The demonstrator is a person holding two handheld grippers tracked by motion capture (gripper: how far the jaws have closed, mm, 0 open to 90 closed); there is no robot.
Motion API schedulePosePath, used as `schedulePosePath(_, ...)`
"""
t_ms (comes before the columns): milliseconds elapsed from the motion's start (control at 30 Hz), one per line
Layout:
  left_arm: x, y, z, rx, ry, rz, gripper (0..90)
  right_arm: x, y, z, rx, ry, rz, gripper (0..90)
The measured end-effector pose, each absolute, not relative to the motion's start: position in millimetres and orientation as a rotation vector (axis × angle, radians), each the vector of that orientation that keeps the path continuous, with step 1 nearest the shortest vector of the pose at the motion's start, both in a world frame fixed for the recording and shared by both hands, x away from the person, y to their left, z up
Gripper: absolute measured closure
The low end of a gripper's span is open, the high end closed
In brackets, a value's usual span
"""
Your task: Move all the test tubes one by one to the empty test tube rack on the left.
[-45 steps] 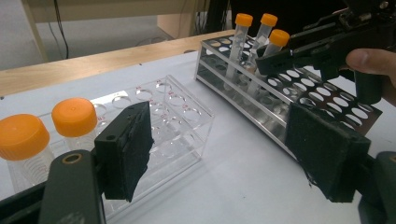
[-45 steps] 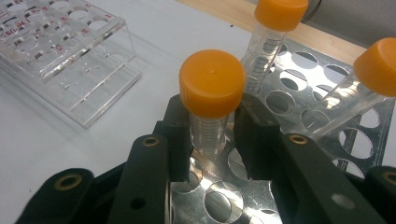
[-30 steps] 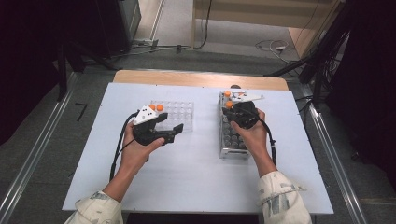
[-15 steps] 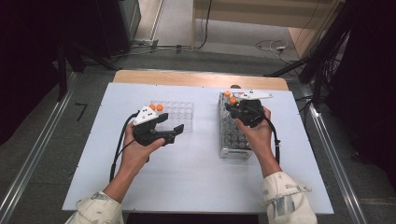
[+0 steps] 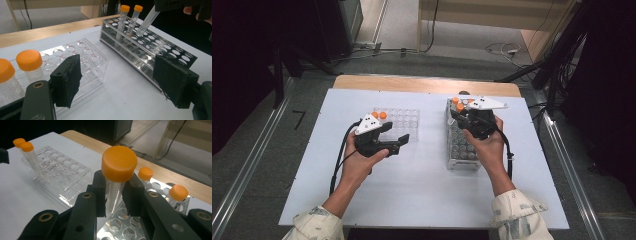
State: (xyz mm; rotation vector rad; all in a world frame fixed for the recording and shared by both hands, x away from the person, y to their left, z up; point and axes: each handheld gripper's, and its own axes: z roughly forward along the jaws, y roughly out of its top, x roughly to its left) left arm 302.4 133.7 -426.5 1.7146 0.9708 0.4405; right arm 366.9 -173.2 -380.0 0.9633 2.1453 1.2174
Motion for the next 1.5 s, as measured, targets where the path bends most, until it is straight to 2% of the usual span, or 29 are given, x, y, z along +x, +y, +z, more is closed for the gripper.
schedulePosePath(733, 303, 128, -423, 1.705, 0.965, 0.427, 24.3, 356, -165, -381, 0.919, 2.204, 1.273, 71.4)
schedulePosePath(1267, 301, 122, -426, 1.729, 0.958, 0.423, 24.2, 350, -140, -405, 0.886, 2.267, 1.292, 71.4)
schedulePosePath(1500, 299, 126, -420, 1.691, 0.951, 0.434, 24.3, 347, -130, -407, 0.860, 2.286, 1.286, 71.4)
